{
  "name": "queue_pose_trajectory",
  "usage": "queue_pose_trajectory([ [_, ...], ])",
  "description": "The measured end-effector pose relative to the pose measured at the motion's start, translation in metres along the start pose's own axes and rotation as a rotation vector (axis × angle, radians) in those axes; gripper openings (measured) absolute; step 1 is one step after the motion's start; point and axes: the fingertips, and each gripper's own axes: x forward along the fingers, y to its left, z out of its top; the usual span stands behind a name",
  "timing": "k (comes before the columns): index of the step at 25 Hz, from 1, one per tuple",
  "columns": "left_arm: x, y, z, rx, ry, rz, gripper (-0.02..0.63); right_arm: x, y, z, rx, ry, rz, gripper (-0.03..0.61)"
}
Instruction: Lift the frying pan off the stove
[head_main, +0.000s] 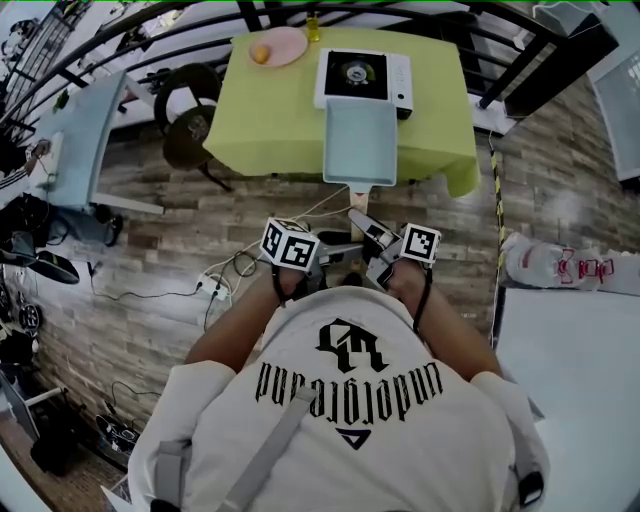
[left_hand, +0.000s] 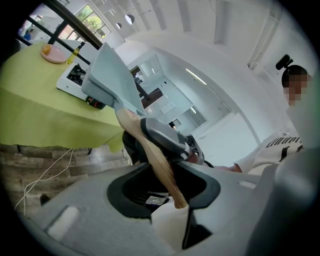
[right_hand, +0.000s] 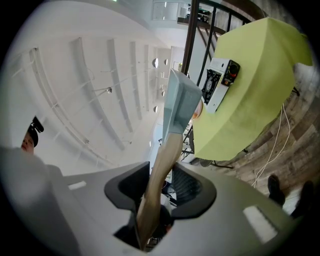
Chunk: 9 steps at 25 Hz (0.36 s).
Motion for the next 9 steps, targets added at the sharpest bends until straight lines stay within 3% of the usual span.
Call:
queue_pose_trajectory([
  [9,0.008,-0.005,-0.010,0.003,-0.005,0.005,0.164,-0.012,-0.001,-0.005,-0.010,0.005,0.011,0.140],
])
